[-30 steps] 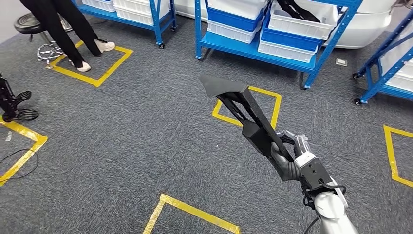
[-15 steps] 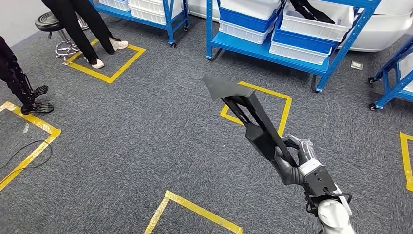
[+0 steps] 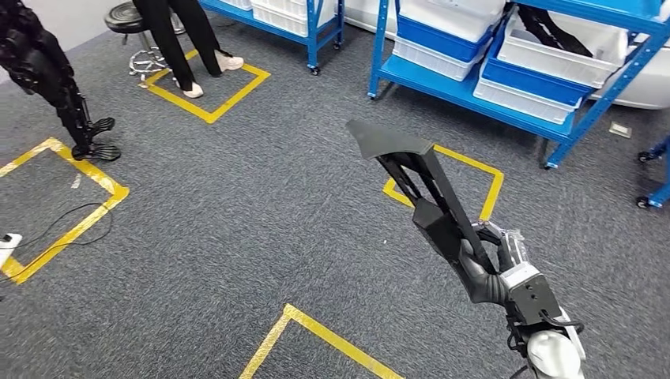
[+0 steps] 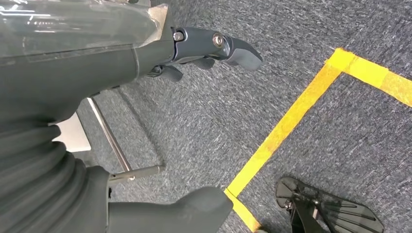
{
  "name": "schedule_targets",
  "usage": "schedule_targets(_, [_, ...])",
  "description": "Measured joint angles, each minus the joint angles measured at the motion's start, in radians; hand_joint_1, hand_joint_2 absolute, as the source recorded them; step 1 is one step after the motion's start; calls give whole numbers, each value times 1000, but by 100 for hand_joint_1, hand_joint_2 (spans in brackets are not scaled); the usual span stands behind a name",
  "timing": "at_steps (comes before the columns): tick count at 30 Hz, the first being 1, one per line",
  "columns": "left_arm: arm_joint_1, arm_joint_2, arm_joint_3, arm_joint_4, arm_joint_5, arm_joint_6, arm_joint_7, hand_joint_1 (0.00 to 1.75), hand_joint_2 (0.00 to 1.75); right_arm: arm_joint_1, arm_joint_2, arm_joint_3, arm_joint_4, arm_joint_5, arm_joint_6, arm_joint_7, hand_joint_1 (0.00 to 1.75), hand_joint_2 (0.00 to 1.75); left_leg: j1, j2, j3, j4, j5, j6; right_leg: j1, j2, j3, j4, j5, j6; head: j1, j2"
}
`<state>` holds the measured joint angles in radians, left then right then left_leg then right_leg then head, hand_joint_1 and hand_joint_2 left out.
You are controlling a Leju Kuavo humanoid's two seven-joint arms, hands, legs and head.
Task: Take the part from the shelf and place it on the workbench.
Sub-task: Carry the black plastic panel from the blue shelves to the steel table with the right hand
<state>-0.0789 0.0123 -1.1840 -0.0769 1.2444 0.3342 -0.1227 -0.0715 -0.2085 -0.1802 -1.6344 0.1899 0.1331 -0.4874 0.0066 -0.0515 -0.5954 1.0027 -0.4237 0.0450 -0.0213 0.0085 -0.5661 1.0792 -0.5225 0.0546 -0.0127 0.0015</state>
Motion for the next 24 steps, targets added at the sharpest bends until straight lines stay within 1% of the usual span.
schedule_targets(1, [0, 1, -3, 0, 0, 0, 0, 0, 175, 3, 0, -4, -8, 0, 0, 0, 175, 175, -2, -5, -1, 3, -1, -5, -1, 4, 21, -50, 18, -2, 0, 0])
schedule_targets(2, [-1, 2, -5, 0, 0, -1, 1, 0, 175, 8, 1, -9, -15, 0, 0, 0, 175, 175, -3, -9, -4, 5, -1, -10, 1, 7, 32, -75, 26, -8, 0, 0])
schedule_targets(3, [0, 3, -8, 1, 0, -1, 2, 0, 175, 12, 1, -13, -21, 0, 0, 1, 175, 175, -4, -12, -6, 5, 0, -17, 5, 5, 31, -77, 28, -16, -1, 0])
schedule_targets(4, [0, 4, -10, 2, 0, -1, 3, 0, 175, 17, 2, -17, -28, 0, 0, 1, 175, 175, -2, -14, -9, 4, 2, -23, 3, 1, 32, -78, 32, -25, -1, 0])
schedule_targets(5, [1, 5, -13, 2, -1, -2, 4, 0, 175, 20, 2, -20, -34, 0, 0, 1, 175, 175, 0, -9, -12, 8, -1, -29, 1, -3, 34, -79, 36, -32, -1, 0])
schedule_targets(6, [1, 6, -15, 3, -1, -3, 5, 0, 175, 23, 2, -22, -40, 0, 0, 1, 175, 175, 1, 1, -20, 23, -12, -35, -2, -7, 33, -80, 40, -40, -2, 0])
schedule_targets(7, [0, 6, -18, 4, -1, -4, 7, 0, 175, 27, 3, -23, -46, 0, 0, 1, 175, 175, 2, 14, -34, 56, -35, -40, -6, -11, 33, -82, 42, -48, -5, 0])
schedule_targets(8, [-1, 7, -21, 4, -2, -5, 9, 0, 175, 32, 4, -25, -52, 0, 0, 0, 175, 175, 4, 28, -59, 113, -69, -44, -6, -16, 33, -83, 43, -54, -7, 0])
schedule_targets(9, [-1, 7, -23, 4, -2, -6, 11, 0, 175, 37, 5, -28, -55, 0, 0, 0, 175, 175, 5, 35, -91, 184, -105, -48, -4, -21, 32, -83, 43, -57, -8, 0])
schedule_targets(10, [-2, 7, -24, 4, -3, -7, 14, 0, 175, 44, 6, -31, -57, 0, 0, -1, 175, 175, 6, 38, -123, 252, -133, -51, -3, -28, 32, -83, 43, -59, -9, 0])
schedule_targets(11, [-2, 7, -26, 4, -4, -8, 17, 0, 175, 50, 8, -35, -58, 0, 0, -1, 175, 175, 6, 39, -145, 298, -145, -53, -2, -34, 31, -83, 42, -59, -9, 0])
schedule_targets(12, [-1, 7, -28, 4, -4, -8, 20, 0, 175, 56, 9, -39, -59, 0, 0, -1, 175, 175, 7, 41, -148, 305, -139, -54, -1, -40, 31, -82, 42, -59, -9, 0])
schedule_targets(13, [-1, 8, -29, 4, -4, -8, 22, 0, 175, 60, 11, -42, -60, 0, 1, -2, 175, 175, 7, 45, -129, 268, -114, -54, -1, -45, 32, -82, 42, -59, -9, 0])
schedule_targets(14, [-1, 8, -31, 4, -4, -9, 25, 0, 175, 64, 13, -44, -62, 0, 2, -3, 175, 175, 7, 52, -93, 200, -80, -51, -1, -50, 33, -82, 41, -58, -9, 0])
schedule_targets(15, [-2, 9, -33, 4, -3, -9, 27, 0, 175, 67, 14, -46, -65, 0, 4, -4, 175, 175, 6, 66, -53, 124, -52, -48, 1, -53, 34, -82, 40, -57, -9, 0])
schedule_targets(16, [-3, 9, -34, 4, -2, -9, 29, 0, 175, 68, 16, -47, -67, 0, 5, -6, 175, 175, 4, 75, -21, 63, -32, -43, 5, -57, 34, -81, 38, -54, -9, 0])
schedule_targets(17, [-3, 9, -36, 4, 1, -9, 32, 0, 175, 69, 17, -48, -69, 0, 6, -8, 175, 175, 1, 81, -3, 27, -24, -38, 9, -60, 34, -81, 36, -51, -8, 0])
schedule_targets(18, [-4, 9, -37, 4, 4, -8, 35, 0, 175, 69, 18, -48, -70, 1, 7, -9, 175, 175, -2, 82, 2, 13, -23, -34, 14, -64, 34, -81, 36, -47, -6, 0])
schedule_targets(20, [-4, 8, -37, 4, 14, -5, 42, 0, 175, 65, 20, -48, -69, 2, 13, -11, 175, 175, -4, 69, 1, 8, -17, -22, 17, -70, 33, -81, 33, -37, -5, 0])
schedule_targets(21, [-4, 6, -37, 4, 21, -2, 45, 0, 175, 59, 21, -47, -68, 3, 17, -11, 175, 175, -4, 64, 2, 3, -13, -14, 16, -65, 29, -73, 26, -33, -5, 0])
schedule_targets(22, [-4, 5, -37, 4, 27, 3, 48, 0, 175, 50, 21, -45, -64, 4, 20, -12, 175, 175, -3, 59, 4, -1, -9, -6, 14, -54, 17, -46, 9, -31, -5, 0])
schedule_targets(23, [-5, 3, -37, 4, 35, 7, 51, 0, 175, 39, 22, -44, -58, 5, 23, -13, 175, 175, -1, 55, 4, -5, -5, 0, 12, -40, -5, 2, -16, -32, -4, 0])
schedule_targets(24, [-5, 0, -37, 4, 41, 11, 54, 0, 175, 26, 22, -43, -49, 7, 24, -14, 175, 175, -2, 50, 2, -5, -3, 4, 10, -28, -36, 70, -47, -35, -3, 0])
